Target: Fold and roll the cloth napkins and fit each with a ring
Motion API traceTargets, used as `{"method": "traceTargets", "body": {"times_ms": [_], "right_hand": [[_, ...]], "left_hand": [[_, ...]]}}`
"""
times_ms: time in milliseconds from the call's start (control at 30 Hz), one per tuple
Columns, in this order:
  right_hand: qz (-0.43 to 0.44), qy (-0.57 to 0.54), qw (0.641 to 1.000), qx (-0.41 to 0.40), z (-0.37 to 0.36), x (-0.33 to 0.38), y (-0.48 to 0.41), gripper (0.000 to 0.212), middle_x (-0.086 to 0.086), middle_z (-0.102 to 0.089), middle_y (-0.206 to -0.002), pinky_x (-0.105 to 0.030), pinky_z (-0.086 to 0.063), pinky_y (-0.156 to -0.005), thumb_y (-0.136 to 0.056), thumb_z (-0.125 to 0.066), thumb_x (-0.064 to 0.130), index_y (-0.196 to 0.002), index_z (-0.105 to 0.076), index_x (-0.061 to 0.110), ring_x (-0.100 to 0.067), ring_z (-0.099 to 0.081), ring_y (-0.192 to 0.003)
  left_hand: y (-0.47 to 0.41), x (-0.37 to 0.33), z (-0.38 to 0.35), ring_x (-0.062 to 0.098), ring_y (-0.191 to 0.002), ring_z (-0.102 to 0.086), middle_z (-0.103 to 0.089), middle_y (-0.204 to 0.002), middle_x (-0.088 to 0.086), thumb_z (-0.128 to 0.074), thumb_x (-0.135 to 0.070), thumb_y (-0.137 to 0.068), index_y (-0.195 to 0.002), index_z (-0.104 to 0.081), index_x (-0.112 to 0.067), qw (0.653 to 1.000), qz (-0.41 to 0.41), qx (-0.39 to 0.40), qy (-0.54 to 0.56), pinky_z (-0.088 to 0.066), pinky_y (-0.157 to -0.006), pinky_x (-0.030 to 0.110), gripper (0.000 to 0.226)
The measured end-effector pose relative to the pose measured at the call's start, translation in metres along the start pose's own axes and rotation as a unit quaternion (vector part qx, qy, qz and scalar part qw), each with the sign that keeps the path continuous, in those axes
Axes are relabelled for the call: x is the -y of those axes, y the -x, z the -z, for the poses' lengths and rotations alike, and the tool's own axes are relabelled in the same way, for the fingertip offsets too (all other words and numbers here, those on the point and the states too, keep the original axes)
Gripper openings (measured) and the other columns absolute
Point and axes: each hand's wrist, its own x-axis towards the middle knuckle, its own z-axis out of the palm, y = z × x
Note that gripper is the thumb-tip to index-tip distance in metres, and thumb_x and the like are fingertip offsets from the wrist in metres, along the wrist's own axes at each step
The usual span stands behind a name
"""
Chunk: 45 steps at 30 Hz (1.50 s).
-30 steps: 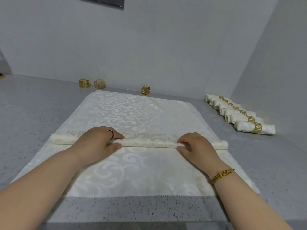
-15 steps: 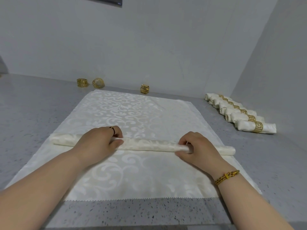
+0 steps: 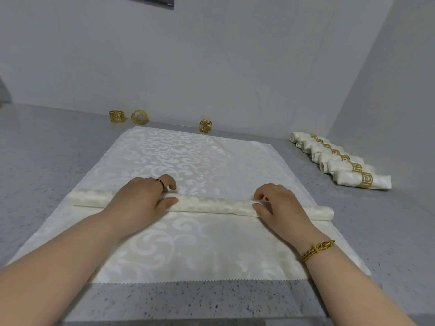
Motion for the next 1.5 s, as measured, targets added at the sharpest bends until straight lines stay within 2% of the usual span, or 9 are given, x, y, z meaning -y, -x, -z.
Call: {"method": "traceTargets", "body": {"times_ms": [233, 367, 500, 600, 800, 967, 1133, 1300, 1500], "right_hand": [[0.0, -0.051, 0.997, 0.054, 0.005, -0.003, 0.004, 0.014, 0.016, -0.048, -0.077, -0.012, -0.029, -0.072, -0.077, -0.07, 0.026, -0.087, -0.065, 0.018, -0.003, -0.039, -0.078], [-0.066, -0.12, 0.989, 0.057, 0.008, 0.0, 0.003, 0.014, 0.017, -0.048, -0.075, -0.003, -0.029, -0.074, -0.083, -0.063, 0.022, -0.072, -0.058, 0.029, 0.001, -0.04, -0.082], [-0.048, -0.053, 0.997, 0.042, 0.003, 0.0, -0.001, 0.017, 0.019, -0.05, -0.07, -0.009, -0.028, -0.072, -0.091, -0.051, 0.019, -0.095, -0.066, 0.014, -0.003, -0.043, -0.075], [-0.032, -0.001, 0.999, 0.041, -0.002, 0.001, -0.001, 0.024, 0.002, -0.058, -0.096, -0.019, -0.026, -0.077, -0.091, -0.052, 0.019, -0.113, -0.06, 0.013, -0.018, -0.051, -0.096], [-0.01, 0.03, 0.997, 0.07, 0.0, 0.012, -0.002, 0.048, -0.012, -0.066, -0.095, -0.031, -0.036, -0.076, -0.082, -0.027, 0.028, -0.092, -0.068, 0.003, -0.035, -0.057, -0.09], [0.064, -0.021, 0.992, 0.105, 0.008, 0.066, -0.019, 0.034, -0.001, -0.046, -0.138, -0.016, -0.025, -0.099, -0.094, -0.038, 0.013, -0.124, -0.054, 0.011, -0.017, -0.039, -0.128], [0.09, -0.107, 0.98, 0.144, -0.026, 0.111, -0.022, 0.037, -0.009, -0.047, -0.138, -0.02, -0.026, -0.102, -0.093, -0.036, 0.001, -0.127, -0.051, 0.006, -0.022, -0.041, -0.127], [0.067, -0.172, 0.969, 0.164, -0.043, 0.113, -0.015, 0.04, -0.005, -0.042, -0.14, -0.007, -0.018, -0.098, -0.095, -0.035, 0.002, -0.133, -0.044, 0.009, -0.018, -0.034, -0.129], [0.083, -0.144, 0.97, 0.178, -0.043, 0.112, -0.016, 0.039, -0.002, -0.036, -0.145, -0.014, -0.015, -0.103, -0.097, -0.035, 0.011, -0.135, -0.041, 0.014, -0.018, -0.027, -0.132]], "left_hand": [[0.005, 0.007, 0.009, -0.006, -0.087, -0.048, -0.051, -0.09, -0.03, -0.045, -0.067, -0.062, -0.083, -0.054, -0.041, 0.993, -0.009, 0.095, 0.066, -0.032, -0.076, 0.003, 0.035], [0.003, 0.01, 0.009, -0.004, -0.084, -0.053, -0.057, -0.087, -0.024, -0.056, -0.034, -0.087, -0.071, -0.053, -0.04, 0.985, 0.035, 0.107, 0.13, -0.039, -0.074, 0.011, 0.017], [0.001, 0.008, -0.001, 0.008, -0.096, -0.052, -0.06, -0.104, -0.013, -0.025, -0.043, -0.093, -0.098, -0.063, -0.031, 0.998, 0.003, 0.055, 0.021, -0.03, -0.076, 0.017, 0.04], [-0.001, 0.01, -0.009, 0.008, -0.113, -0.047, -0.054, -0.122, -0.014, -0.031, -0.033, -0.098, -0.116, -0.06, -0.027, 0.999, -0.018, 0.045, -0.024, -0.026, -0.089, 0.015, 0.035], [0.0, 0.007, -0.01, 0.007, -0.126, -0.039, -0.047, -0.134, -0.014, -0.01, -0.046, -0.076, -0.127, -0.051, -0.028, 0.998, 0.014, 0.064, -0.019, -0.021, -0.103, 0.018, 0.068], [-0.001, 0.008, -0.012, 0.01, -0.125, -0.04, -0.049, -0.132, -0.01, -0.022, -0.042, -0.093, -0.126, -0.053, -0.022, 0.997, 0.025, 0.071, 0.0, -0.024, -0.103, 0.02, 0.049], [0.0, 0.01, -0.009, 0.015, -0.114, -0.048, -0.058, -0.118, -0.005, -0.021, -0.042, -0.083, -0.114, -0.06, -0.018, 0.996, 0.023, 0.066, 0.057, -0.029, -0.09, 0.019, 0.056], [0.003, 0.014, -0.001, 0.01, -0.111, -0.05, -0.057, -0.111, -0.006, -0.046, -0.018, -0.094, -0.11, -0.062, -0.015, 0.976, 0.077, 0.086, 0.184, -0.033, -0.091, 0.016, 0.023], [0.008, 0.029, 0.024, 0.012, -0.108, -0.05, -0.052, -0.103, -0.008, -0.057, -0.033, -0.087, -0.104, -0.058, -0.024, 0.981, 0.126, 0.127, 0.071, -0.037, -0.09, 0.021, 0.02]]}}
